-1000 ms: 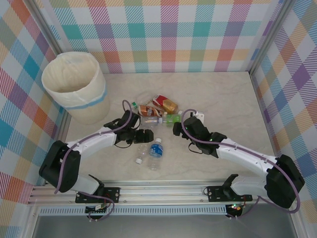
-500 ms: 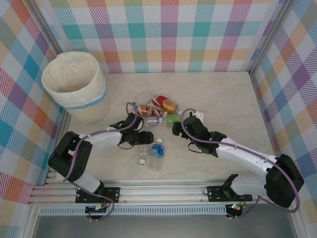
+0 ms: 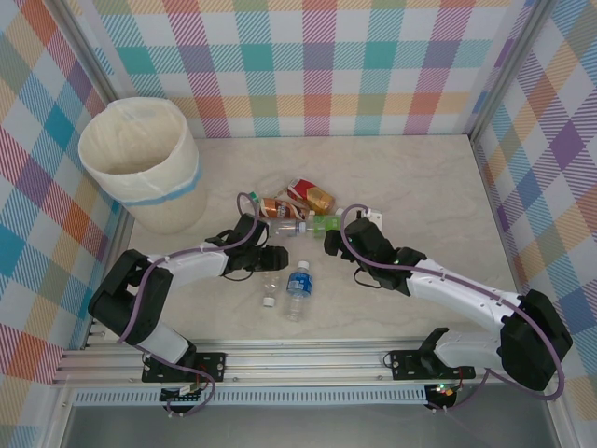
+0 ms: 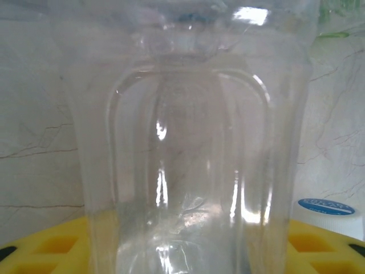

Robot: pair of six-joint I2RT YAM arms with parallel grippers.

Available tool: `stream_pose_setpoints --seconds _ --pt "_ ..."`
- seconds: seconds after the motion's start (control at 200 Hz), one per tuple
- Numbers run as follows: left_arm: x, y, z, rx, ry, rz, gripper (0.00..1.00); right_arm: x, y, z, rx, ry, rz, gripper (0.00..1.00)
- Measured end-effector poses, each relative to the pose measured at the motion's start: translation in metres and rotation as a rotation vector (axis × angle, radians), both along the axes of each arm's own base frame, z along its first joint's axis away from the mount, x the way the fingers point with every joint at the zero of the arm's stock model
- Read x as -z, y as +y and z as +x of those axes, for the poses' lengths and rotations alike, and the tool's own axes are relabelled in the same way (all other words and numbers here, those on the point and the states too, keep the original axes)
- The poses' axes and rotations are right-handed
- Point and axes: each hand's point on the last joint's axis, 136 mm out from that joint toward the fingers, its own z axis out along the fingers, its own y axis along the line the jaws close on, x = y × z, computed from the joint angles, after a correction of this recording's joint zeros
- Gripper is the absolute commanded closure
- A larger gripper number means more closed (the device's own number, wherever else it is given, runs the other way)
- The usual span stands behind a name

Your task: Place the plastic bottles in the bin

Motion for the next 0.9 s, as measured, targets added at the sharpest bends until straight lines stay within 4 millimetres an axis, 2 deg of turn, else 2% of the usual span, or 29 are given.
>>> stream_pose_setpoints --seconds 0.135,0.225,0.34,0.505,0.64,0.72,0.9 --pt "-0.003 0.01 -0.006 -0.018 -0.02 0.017 0.54 -0.001 0.0 0.001 -0.005 -0.004 -0.004 0.0" --pt "-0.015 0.015 -0.005 -0.036 -0.052 0.022 0.57 -0.006 0.002 0.002 -0.009 -0.014 -0.001 0.0" --pt "-0.04 0.019 -0.004 -0.054 -0.112 0.003 0.58 -0.008 0.004 0.004 -0.015 -0.025 0.001 0.0" --pt "-0.089 0.027 0.002 -0.092 -0.181 -0.022 0.58 -0.009 0.009 0.009 -0.025 -0.043 0.004 0.0" --pt "-0.15 0.032 0.021 -0.123 -0.286 -0.065 0.58 -0.014 0.014 0.014 -0.037 -0.057 -0.002 0.0" --pt "-0.193 0.039 0.038 -0.148 -0.377 -0.076 0.57 -0.019 0.018 0.018 -0.046 -0.072 0.0 0.0" --pt "-0.305 0.083 0.079 -0.276 -0.621 -0.076 0.57 -0.024 0.022 0.021 -0.052 -0.091 0.007 0.0"
